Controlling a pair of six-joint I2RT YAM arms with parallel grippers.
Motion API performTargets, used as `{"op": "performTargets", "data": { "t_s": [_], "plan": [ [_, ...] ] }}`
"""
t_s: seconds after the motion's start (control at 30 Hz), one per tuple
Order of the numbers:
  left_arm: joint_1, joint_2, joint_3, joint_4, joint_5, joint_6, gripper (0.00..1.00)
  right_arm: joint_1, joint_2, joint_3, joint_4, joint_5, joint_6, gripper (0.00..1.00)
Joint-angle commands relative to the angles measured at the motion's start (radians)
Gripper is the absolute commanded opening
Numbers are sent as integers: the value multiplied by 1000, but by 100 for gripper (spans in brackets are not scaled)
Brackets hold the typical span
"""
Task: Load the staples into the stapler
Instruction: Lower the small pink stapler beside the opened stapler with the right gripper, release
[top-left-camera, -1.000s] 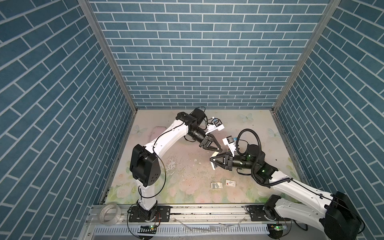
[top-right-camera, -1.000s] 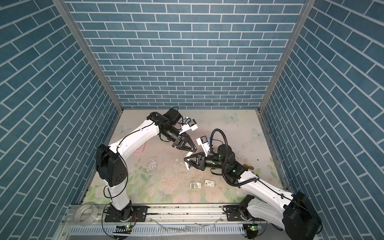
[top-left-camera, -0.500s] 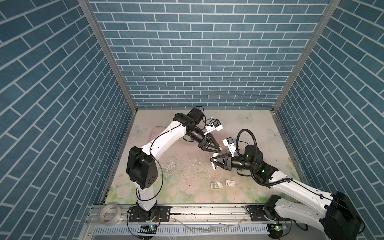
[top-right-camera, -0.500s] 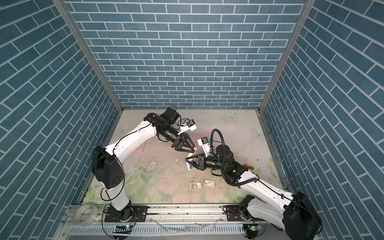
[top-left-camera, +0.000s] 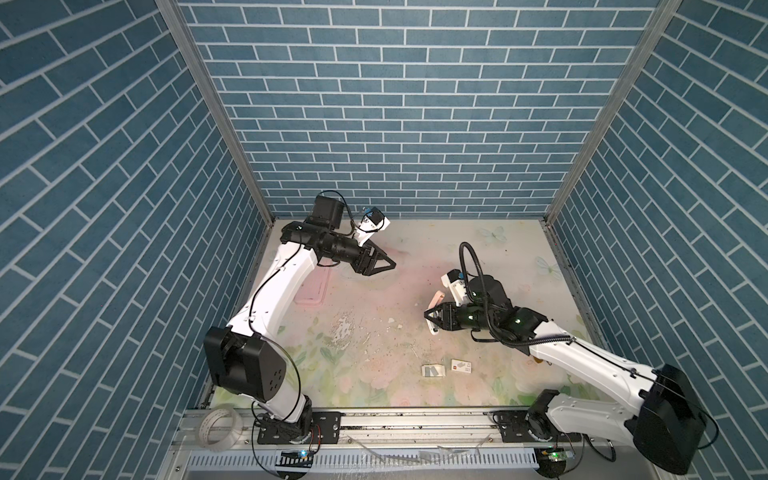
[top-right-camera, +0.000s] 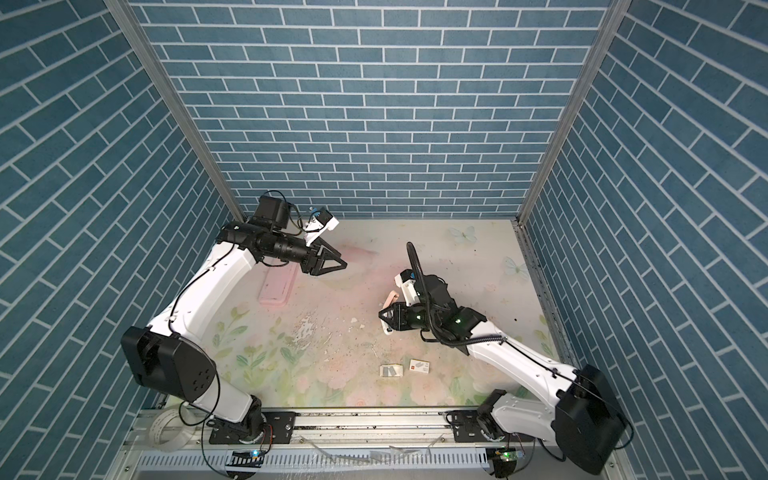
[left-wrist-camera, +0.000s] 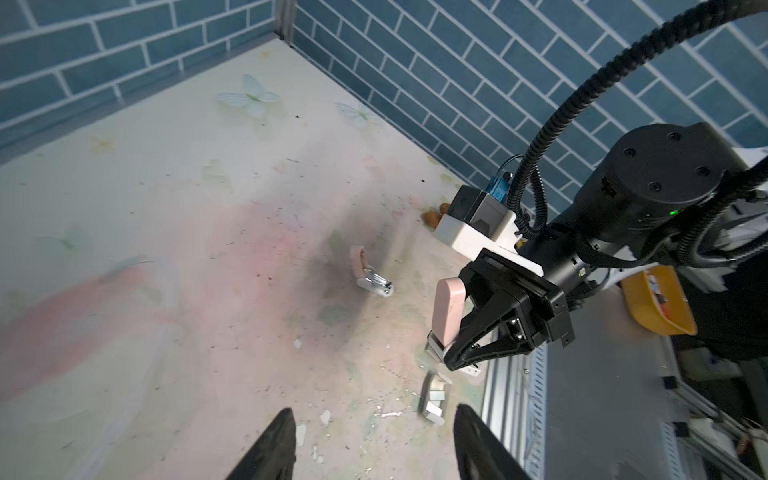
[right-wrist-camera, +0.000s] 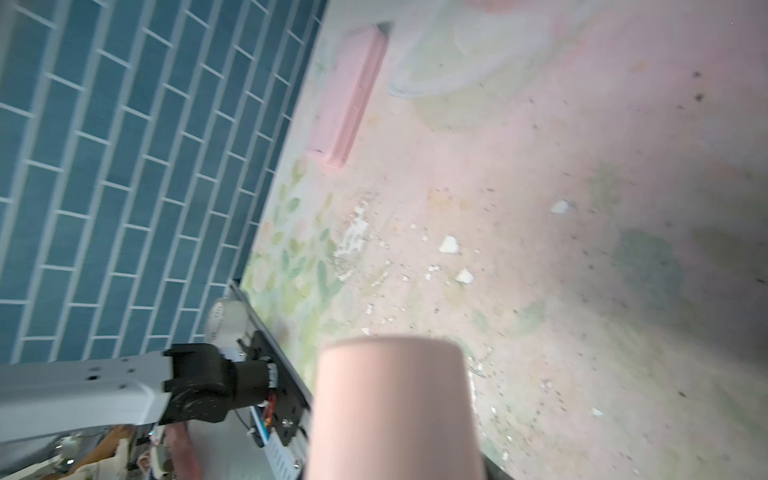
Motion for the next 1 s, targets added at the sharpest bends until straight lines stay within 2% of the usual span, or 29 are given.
{"op": "performTargets", "data": {
  "t_s": [0.0, 0.07, 0.27, 0.47, 0.87, 0.97],
  "plan": [
    [6, -57, -54, 45, -140, -13, 62, 2, 91, 67, -139, 105, -69, 7],
    [6, -84, -88, 73, -156, -22, 62, 7, 143, 84, -137, 129, -71, 6],
    [6, -106, -126, 102, -195, -42, 62, 35, 244, 127, -169, 310, -49, 8],
    [6, -107, -148, 111, -184, -50, 62, 71, 335, 168, -209, 440, -34, 11],
    [6, -104, -178, 132, -181, -62, 62, 125, 489, 249, -256, 565, -24, 16],
    [6, -99, -178, 133, -181, -65, 62, 128, 508, 253, -236, 564, -22, 17]
  ]
}}
